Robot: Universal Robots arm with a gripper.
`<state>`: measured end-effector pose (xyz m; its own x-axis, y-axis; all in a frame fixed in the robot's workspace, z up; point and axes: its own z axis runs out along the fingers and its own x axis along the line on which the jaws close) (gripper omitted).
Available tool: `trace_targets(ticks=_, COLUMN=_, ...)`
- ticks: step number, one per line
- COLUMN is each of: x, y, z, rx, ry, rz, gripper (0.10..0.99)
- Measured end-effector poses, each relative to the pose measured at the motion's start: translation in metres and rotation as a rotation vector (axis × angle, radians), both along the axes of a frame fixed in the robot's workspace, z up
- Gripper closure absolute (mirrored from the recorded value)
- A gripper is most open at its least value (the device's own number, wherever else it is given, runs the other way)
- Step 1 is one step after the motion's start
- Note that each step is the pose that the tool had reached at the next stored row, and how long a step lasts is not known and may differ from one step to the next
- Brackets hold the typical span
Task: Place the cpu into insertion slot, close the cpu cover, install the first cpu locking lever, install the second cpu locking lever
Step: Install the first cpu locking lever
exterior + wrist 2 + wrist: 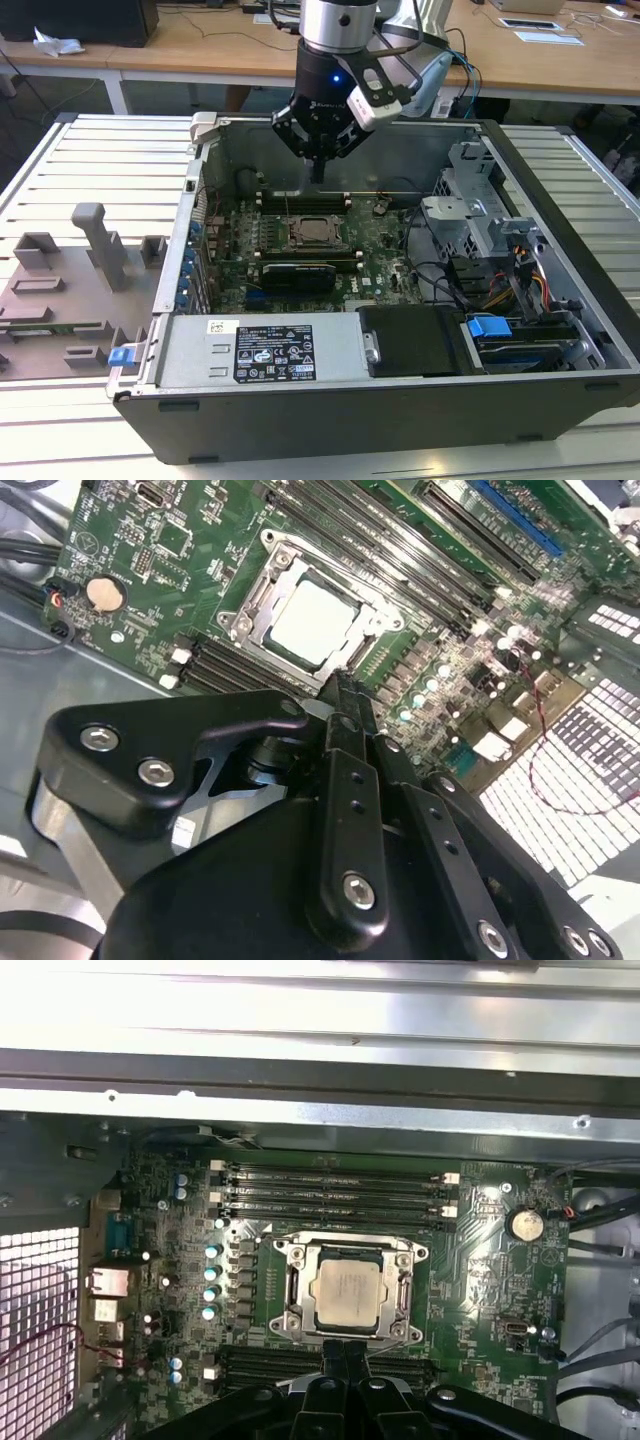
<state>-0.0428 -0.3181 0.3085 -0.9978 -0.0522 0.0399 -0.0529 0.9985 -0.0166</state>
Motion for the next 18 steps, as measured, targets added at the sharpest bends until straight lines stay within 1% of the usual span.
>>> trace_targets(ticks=8, x=0.0000, y=0.0000, z=0.0005, rx=0.000, ry=0.0000, rz=0.000, gripper=0.980)
trace_targets(ticks=9, x=-0.0011, y=0.0000, z=0.0006, rx=0.000, ry=0.0001, rz=0.000, gripper=0.980)
trace_targets(ticks=13, x=-0.0123, y=0.0000, z=0.0005, rx=0.000, ry=-0.0007, rz=0.000, gripper=0.980)
trace_targets(ticks=18, x=-0.0228, y=0.0000, z=0.0005, rx=0.000, ry=-0.0007, rz=0.000, gripper=0.980)
